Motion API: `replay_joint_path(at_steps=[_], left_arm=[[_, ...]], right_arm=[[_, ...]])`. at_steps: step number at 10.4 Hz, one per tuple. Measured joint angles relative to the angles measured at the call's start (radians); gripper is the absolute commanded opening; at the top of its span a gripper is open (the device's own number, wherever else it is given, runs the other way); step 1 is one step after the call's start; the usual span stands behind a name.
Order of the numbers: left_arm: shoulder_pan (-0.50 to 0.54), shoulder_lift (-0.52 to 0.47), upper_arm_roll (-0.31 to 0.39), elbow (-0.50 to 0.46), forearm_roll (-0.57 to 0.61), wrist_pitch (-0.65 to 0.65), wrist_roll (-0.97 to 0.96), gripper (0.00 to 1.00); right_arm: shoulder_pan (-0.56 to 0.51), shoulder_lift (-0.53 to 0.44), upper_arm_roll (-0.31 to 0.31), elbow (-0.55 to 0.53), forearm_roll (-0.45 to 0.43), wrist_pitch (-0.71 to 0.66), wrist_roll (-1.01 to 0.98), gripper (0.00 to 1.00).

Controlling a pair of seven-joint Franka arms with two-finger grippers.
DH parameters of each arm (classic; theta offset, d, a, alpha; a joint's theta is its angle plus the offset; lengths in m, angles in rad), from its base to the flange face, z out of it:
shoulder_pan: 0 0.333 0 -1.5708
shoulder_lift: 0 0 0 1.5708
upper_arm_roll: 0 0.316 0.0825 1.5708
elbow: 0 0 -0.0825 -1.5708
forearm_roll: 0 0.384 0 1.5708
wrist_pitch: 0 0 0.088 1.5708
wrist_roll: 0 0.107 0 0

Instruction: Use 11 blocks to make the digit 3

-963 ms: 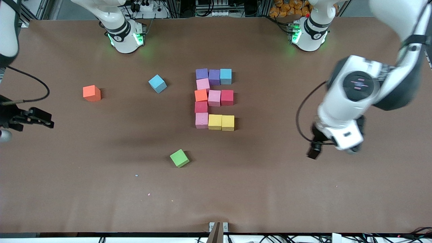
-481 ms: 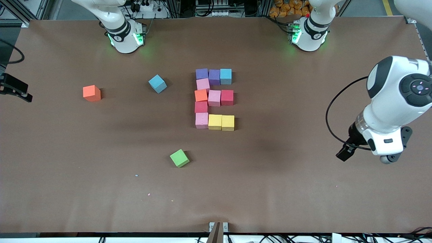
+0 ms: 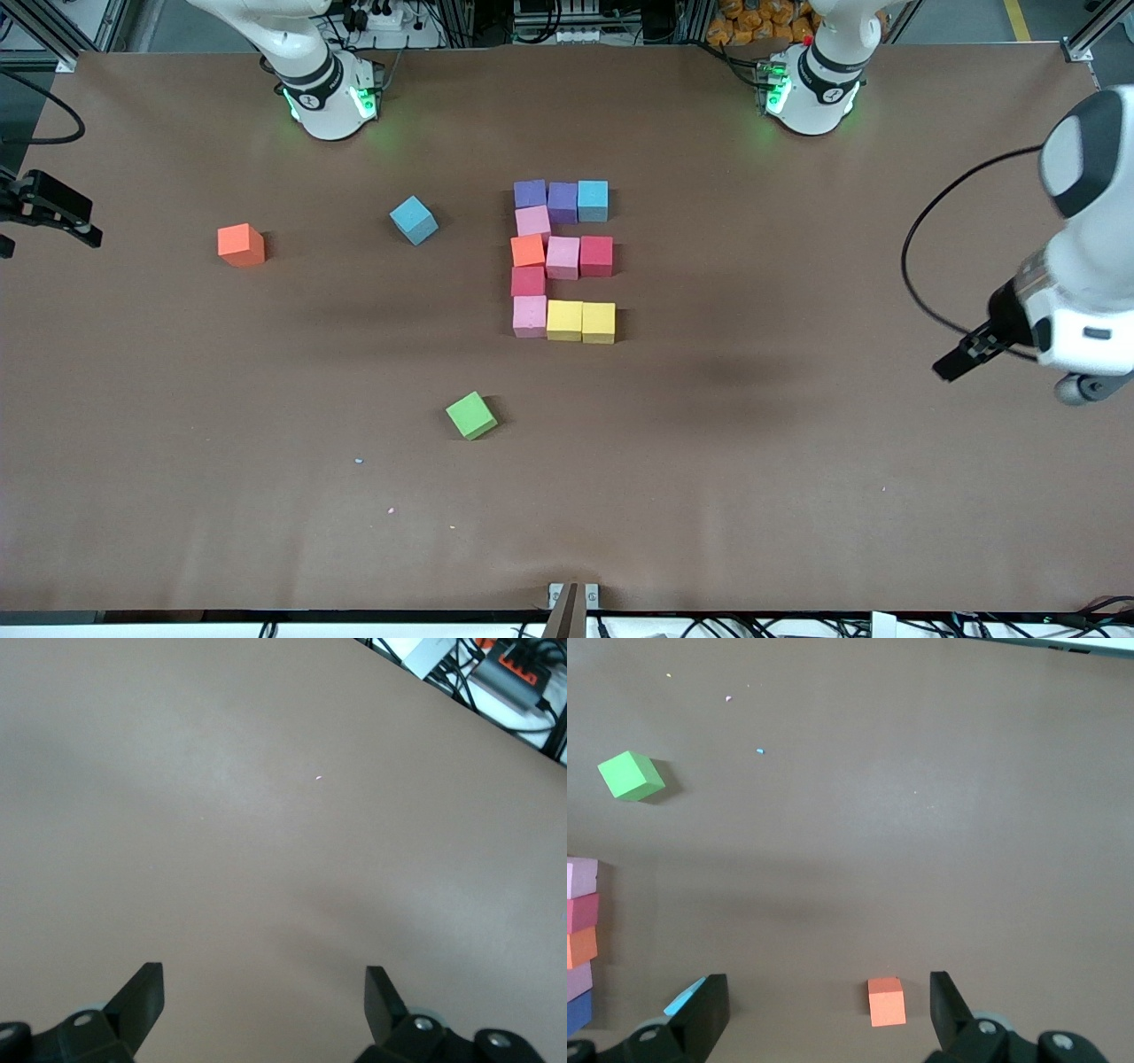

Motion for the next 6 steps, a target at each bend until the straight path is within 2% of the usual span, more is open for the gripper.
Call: replay_joint_path(at_steps=[1, 2, 6], left_arm=[[-0.061, -0.039, 0.092, -0.001, -0.034, -0.031, 0.104, 1.0], [-0.091, -0.074, 0.13, -0.003, -0.045, -0.07, 0.164, 1.0], [-0.14, -0.201, 0.141, -0.087, -0.07, -0.108, 0.33, 1.0]], right_arm=[[0.0, 0.0, 0.0, 0.0, 0.0, -0.004, 0.0, 1.0], [0.0, 0.0, 0.0, 0.0, 0.0, -0.006, 0.0, 1.0], [0.0, -0.001, 0.0, 0.0, 0.0, -0.007, 0.0, 1.0]])
